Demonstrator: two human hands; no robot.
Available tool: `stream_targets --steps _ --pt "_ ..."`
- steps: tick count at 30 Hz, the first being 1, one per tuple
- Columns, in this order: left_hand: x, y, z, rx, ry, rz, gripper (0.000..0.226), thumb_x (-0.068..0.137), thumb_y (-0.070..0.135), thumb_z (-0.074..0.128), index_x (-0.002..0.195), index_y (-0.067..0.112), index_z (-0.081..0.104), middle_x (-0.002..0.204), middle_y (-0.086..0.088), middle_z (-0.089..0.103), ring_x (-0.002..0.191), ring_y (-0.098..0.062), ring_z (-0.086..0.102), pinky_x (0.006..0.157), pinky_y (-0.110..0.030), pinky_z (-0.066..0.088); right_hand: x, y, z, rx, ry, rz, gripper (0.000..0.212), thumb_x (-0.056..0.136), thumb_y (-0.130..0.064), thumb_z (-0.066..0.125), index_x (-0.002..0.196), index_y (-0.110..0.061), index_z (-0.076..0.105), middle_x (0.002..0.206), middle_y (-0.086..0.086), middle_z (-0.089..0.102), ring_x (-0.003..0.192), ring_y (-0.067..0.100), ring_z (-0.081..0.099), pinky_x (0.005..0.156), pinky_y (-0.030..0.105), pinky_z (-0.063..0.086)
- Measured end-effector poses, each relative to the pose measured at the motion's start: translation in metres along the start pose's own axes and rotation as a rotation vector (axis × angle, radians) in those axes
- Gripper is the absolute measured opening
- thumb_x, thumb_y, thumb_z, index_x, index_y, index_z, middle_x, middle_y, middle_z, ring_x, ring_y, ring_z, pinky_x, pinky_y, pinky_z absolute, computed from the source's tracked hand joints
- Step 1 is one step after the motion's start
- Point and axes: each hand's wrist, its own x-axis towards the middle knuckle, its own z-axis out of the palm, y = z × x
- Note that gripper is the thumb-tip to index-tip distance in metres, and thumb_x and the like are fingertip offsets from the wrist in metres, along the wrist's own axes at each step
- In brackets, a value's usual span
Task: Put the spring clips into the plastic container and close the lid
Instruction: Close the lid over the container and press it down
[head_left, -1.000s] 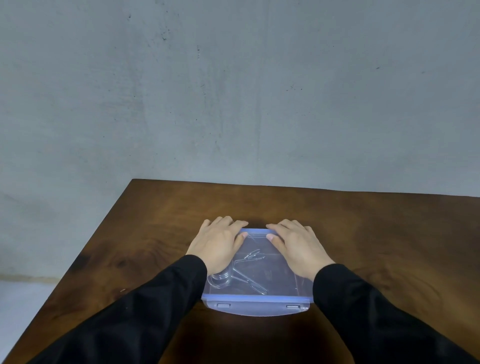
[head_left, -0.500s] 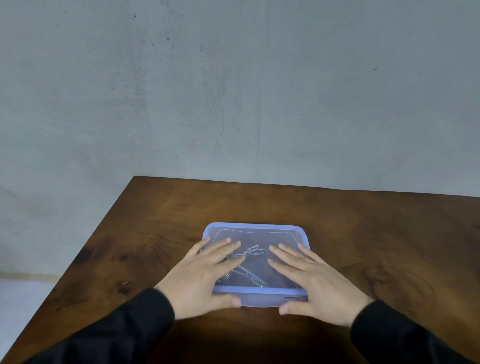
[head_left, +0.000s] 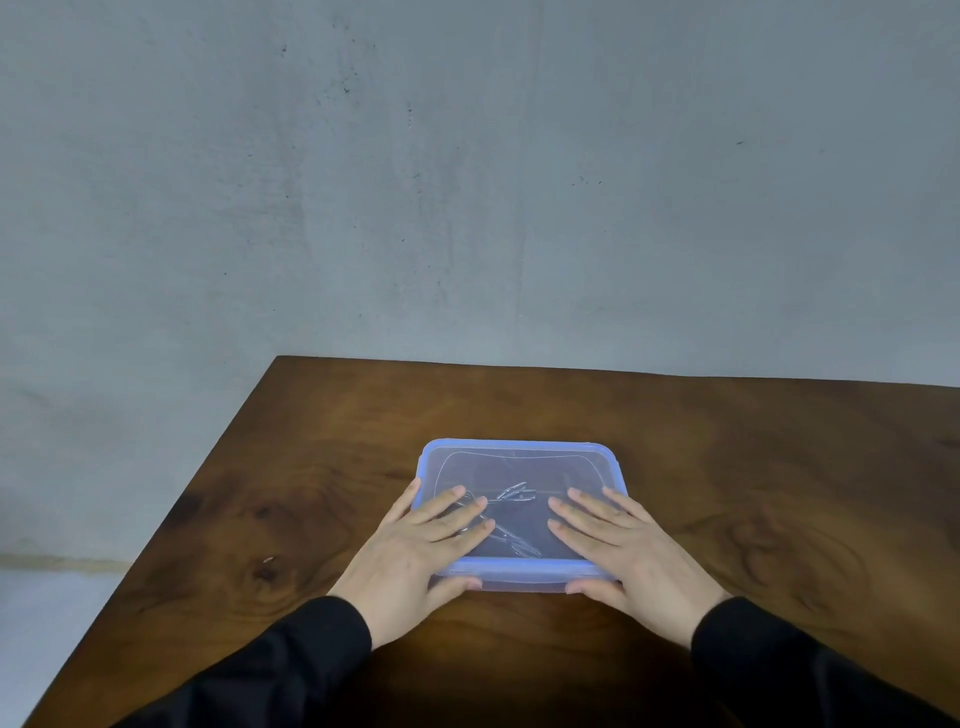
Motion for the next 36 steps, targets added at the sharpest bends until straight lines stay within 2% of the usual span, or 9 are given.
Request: stream_targets --steps 11,16,18,21,25,28,30,34,36 --pt "-0.004 0.005 0.008 0.022 0.118 0.021 0.052 0.099 0.053 0.042 0.145 0.029 0.047 0.149 0.017 0.044 0.147 -0.003 0.022 0.121 -0.044 0.006 -0.005 -0.007 0.007 0.054 0.092 0.035 0.058 0.099 -0.055 0.043 0.147 -0.023 0.051 0.153 -0.012 0.047 0.147 0.007 0.035 0.123 0.027 0.015" --pt "-0.005 0.006 -0.002 -0.011 0.026 -0.019 0.059 0.097 0.063 0.039 0.149 0.036 0.035 0.157 0.02 0.028 0.148 0.0 0.008 0.121 -0.038 -0.006 -0.007 0.002 -0.004 0.12 -0.019 0.006 0.062 0.1 -0.059 0.036 0.156 -0.031 0.032 0.163 -0.017 0.027 0.152 -0.004 0.012 0.123 0.024 0.004" --pt "-0.005 0.006 0.001 -0.02 0.032 -0.037 0.057 0.097 0.061 0.037 0.149 0.037 0.034 0.158 0.018 0.027 0.148 0.001 0.004 0.122 -0.038 -0.002 -0.007 0.006 -0.006 0.132 -0.034 -0.014 0.063 0.101 -0.059 0.035 0.157 -0.031 0.031 0.164 -0.019 0.023 0.151 -0.006 0.008 0.123 0.021 0.001" --pt "-0.005 0.006 0.008 0.051 0.078 -0.04 0.056 0.098 0.058 0.034 0.147 0.03 0.043 0.155 0.015 0.037 0.148 0.0 0.008 0.12 -0.041 0.015 -0.007 0.005 -0.002 0.088 0.01 -0.014 0.061 0.101 -0.056 0.035 0.154 -0.027 0.04 0.16 -0.015 0.033 0.15 -0.001 0.021 0.123 0.022 0.004" --pt "-0.004 0.006 0.014 0.123 0.158 -0.016 0.057 0.102 0.054 0.025 0.14 0.023 0.054 0.147 0.012 0.048 0.148 -0.001 0.012 0.117 -0.036 0.014 -0.009 -0.001 0.009 0.053 0.121 -0.012 0.061 0.105 -0.052 0.022 0.141 -0.022 0.06 0.149 -0.01 0.053 0.139 0.007 0.046 0.12 0.026 0.016" --pt "-0.003 0.004 0.018 0.094 0.212 -0.009 0.054 0.103 0.051 0.029 0.137 0.019 0.057 0.143 0.007 0.055 0.146 -0.002 0.021 0.11 -0.043 0.029 -0.006 0.001 0.011 0.036 0.185 -0.054 0.051 0.099 -0.044 0.041 0.133 -0.017 0.068 0.142 -0.005 0.062 0.132 0.012 0.057 0.116 0.031 0.028" --pt "-0.003 0.005 0.02 0.1 0.225 -0.011 0.054 0.103 0.049 0.029 0.135 0.018 0.059 0.142 0.006 0.056 0.146 -0.001 0.02 0.109 -0.043 0.03 -0.005 0.0 0.011 0.03 0.181 -0.053 0.049 0.097 -0.041 0.044 0.13 -0.016 0.07 0.139 -0.004 0.065 0.129 0.012 0.059 0.116 0.031 0.028" --pt "-0.002 0.008 0.02 0.135 0.24 -0.034 0.053 0.102 0.05 0.029 0.139 0.02 0.052 0.143 0.007 0.054 0.146 0.001 0.019 0.113 -0.042 0.025 -0.006 -0.004 0.009 0.049 0.134 -0.012 0.055 0.103 -0.046 0.033 0.131 -0.016 0.07 0.14 -0.004 0.064 0.13 0.011 0.058 0.12 0.026 0.018" --pt "-0.003 0.008 0.018 0.138 0.191 -0.048 0.052 0.1 0.051 0.034 0.142 0.022 0.047 0.145 0.008 0.051 0.145 -0.001 0.023 0.113 -0.041 0.026 -0.006 -0.003 0.005 0.063 0.074 0.01 0.053 0.099 -0.047 0.04 0.135 -0.017 0.066 0.144 -0.005 0.06 0.134 0.011 0.054 0.121 0.026 0.016"
